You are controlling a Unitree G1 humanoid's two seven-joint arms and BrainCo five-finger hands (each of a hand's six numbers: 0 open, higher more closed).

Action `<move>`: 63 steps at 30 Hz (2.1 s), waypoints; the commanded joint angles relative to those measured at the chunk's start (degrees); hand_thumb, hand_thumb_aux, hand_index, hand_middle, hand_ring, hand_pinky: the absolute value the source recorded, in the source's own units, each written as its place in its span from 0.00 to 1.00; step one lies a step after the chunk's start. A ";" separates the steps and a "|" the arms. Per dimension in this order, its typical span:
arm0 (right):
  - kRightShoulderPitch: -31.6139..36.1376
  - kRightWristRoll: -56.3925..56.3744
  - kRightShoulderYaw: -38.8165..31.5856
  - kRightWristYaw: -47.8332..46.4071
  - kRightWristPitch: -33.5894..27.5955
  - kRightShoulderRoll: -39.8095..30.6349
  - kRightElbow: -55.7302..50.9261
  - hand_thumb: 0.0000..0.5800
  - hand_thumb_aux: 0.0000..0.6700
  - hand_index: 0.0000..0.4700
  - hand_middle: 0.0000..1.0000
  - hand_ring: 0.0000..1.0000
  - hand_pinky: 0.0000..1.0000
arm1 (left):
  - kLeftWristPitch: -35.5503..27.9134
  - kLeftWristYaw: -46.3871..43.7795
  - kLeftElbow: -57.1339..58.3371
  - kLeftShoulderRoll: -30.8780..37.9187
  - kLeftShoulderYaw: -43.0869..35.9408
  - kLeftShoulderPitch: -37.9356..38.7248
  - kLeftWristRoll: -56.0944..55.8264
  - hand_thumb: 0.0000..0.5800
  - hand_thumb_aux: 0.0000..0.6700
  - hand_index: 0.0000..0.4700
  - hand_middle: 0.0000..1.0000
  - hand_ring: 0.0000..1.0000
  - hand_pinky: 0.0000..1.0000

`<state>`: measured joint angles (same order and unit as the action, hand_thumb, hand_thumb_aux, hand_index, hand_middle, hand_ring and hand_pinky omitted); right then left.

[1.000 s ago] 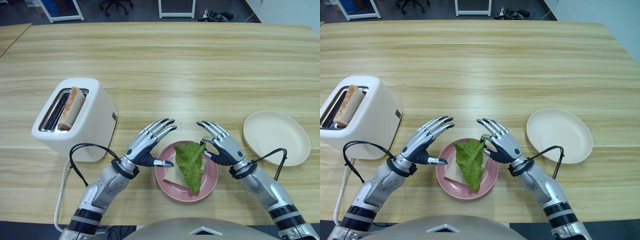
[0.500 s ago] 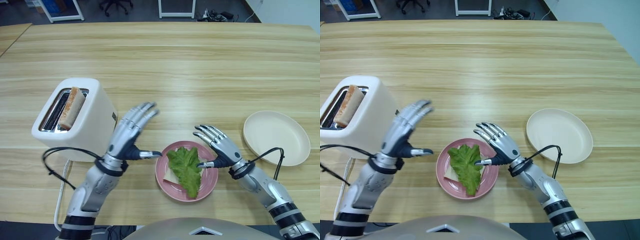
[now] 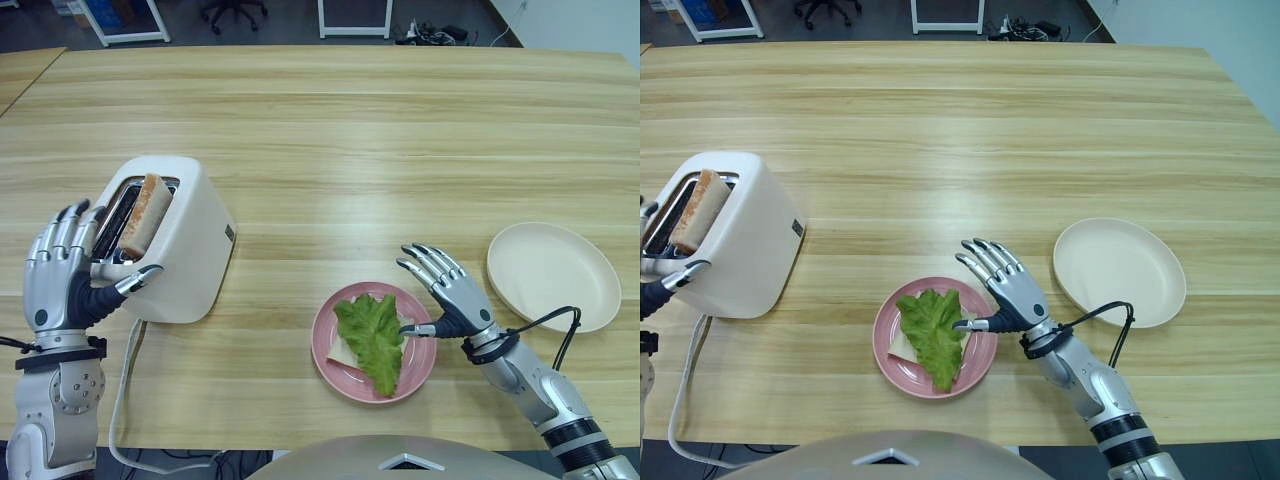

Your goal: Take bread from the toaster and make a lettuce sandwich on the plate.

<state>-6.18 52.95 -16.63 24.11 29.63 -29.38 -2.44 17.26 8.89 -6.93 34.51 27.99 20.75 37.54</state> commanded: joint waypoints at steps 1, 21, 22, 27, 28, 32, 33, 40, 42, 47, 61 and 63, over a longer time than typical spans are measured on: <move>1.10 0.70 -0.47 0.35 -0.45 -0.02 -0.80 0.00 0.00 0.00 0.00 0.00 0.00 | -0.37 -2.69 3.85 3.03 -2.24 -2.60 -1.47 0.00 0.00 0.00 0.00 0.00 0.00; -0.61 3.24 -3.61 4.01 -1.97 -0.43 -4.15 0.00 0.00 0.00 0.00 0.00 0.00 | 0.47 -5.04 8.46 9.18 -7.80 -6.31 -3.68 1.00 1.00 1.00 0.00 0.00 0.00; -0.75 3.26 -3.67 4.16 -2.05 -0.51 -4.14 0.00 0.00 0.00 0.00 0.00 0.00 | 1.23 -4.68 8.11 9.24 -8.38 -6.31 -3.72 1.00 1.00 1.00 0.00 0.00 0.00; -1.54 3.35 -4.06 5.05 -2.40 -0.49 -4.35 0.00 0.00 0.00 0.00 0.00 0.00 | 2.30 3.14 8.68 8.74 -6.85 -9.99 -2.63 1.00 1.00 1.00 1.00 1.00 1.00; -1.63 3.35 -4.14 5.24 -2.48 -0.46 -4.39 0.00 0.00 0.00 0.00 0.00 0.00 | 1.91 5.21 9.43 8.49 -6.30 -11.11 -2.46 1.00 1.00 1.00 1.00 1.00 1.00; -2.66 3.11 -3.58 7.70 -2.72 0.15 -3.28 0.00 0.00 0.00 0.00 0.00 0.00 | 2.00 16.44 11.17 6.12 -4.34 -16.56 -1.70 1.00 1.00 1.00 1.00 1.00 1.00; -2.97 2.90 -3.10 8.91 -2.64 0.36 -2.67 0.00 0.00 0.00 0.00 0.00 0.00 | 2.76 19.13 10.69 5.10 -3.96 -17.91 -2.07 1.00 1.00 1.00 1.00 1.00 1.00; -3.91 1.20 0.53 14.63 -2.69 0.44 -0.81 0.00 0.00 0.00 0.00 0.00 0.00 | 11.87 20.27 -4.72 -2.02 -11.19 -20.28 -7.75 1.00 1.00 1.00 1.00 1.00 1.00; -4.08 0.24 2.27 16.07 -2.11 0.18 0.23 0.00 0.00 0.00 0.00 0.00 0.00 | 15.10 10.19 -8.21 -2.90 -20.53 -17.83 -18.99 1.00 1.00 1.00 1.00 1.00 1.00; -4.98 -2.06 7.10 21.48 0.95 1.31 7.33 0.00 0.00 0.00 0.00 0.00 0.00 | 10.68 -16.72 -6.36 -2.52 -40.19 -11.37 -39.99 1.00 1.00 1.00 1.00 1.00 1.00; -8.66 1.69 3.71 16.33 8.94 -1.07 9.17 0.00 0.00 0.00 0.00 0.00 0.00 | 5.73 -41.30 3.80 -7.19 -46.91 -18.86 -46.59 1.00 1.00 1.00 1.00 1.00 1.00; -8.81 2.15 3.47 16.07 9.18 -0.94 8.89 0.00 0.00 0.00 0.00 0.00 0.00 | 5.98 -41.68 4.88 -7.63 -46.34 -19.33 -45.91 1.00 1.00 1.00 1.00 1.00 1.00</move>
<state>-14.60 54.24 -12.95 40.90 38.53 -29.92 6.89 23.50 -32.12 -3.41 27.30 -19.17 2.04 -9.60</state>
